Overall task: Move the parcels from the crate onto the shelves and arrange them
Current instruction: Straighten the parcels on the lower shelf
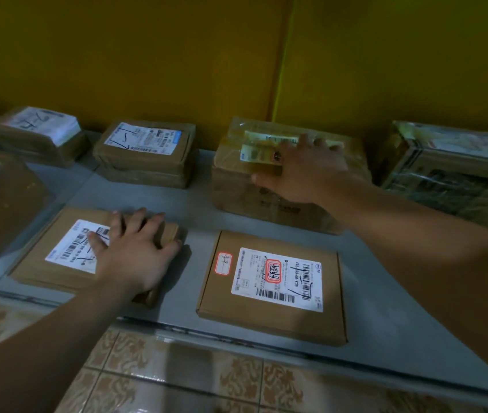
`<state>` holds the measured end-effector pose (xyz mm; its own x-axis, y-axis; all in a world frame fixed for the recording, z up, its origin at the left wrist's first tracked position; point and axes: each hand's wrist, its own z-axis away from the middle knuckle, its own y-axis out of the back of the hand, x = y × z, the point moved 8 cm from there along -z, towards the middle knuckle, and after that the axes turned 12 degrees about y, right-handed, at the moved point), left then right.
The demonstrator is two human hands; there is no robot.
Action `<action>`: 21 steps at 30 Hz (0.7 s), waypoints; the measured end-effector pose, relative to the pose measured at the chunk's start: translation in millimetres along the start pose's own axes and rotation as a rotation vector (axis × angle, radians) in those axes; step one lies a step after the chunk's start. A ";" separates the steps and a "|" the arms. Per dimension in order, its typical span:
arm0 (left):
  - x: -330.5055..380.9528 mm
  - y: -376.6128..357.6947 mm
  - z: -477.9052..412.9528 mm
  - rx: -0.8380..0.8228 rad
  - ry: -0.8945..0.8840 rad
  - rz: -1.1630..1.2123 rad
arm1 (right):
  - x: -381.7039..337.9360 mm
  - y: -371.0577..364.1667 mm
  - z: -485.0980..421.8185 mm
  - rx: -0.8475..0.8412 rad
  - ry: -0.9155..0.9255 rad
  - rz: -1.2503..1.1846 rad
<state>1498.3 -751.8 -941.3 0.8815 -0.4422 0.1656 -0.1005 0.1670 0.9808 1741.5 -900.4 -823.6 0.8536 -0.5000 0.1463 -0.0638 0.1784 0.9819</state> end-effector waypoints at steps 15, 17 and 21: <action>16.1 37.9 -44.0 0.088 0.008 0.011 | -26.5 -20.0 -52.3 0.048 0.100 -0.145; 30.5 56.4 -76.7 0.124 0.002 0.095 | -25.7 -19.2 -53.1 0.052 0.099 -0.148; 45.2 58.0 -129.9 0.038 0.054 0.096 | -25.7 -19.8 -54.3 0.048 0.101 -0.132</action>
<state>1592.3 -647.6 -890.3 0.8905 -0.3775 0.2539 -0.2020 0.1721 0.9642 1748.9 -845.1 -853.3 0.9037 -0.4281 0.0054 0.0297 0.0753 0.9967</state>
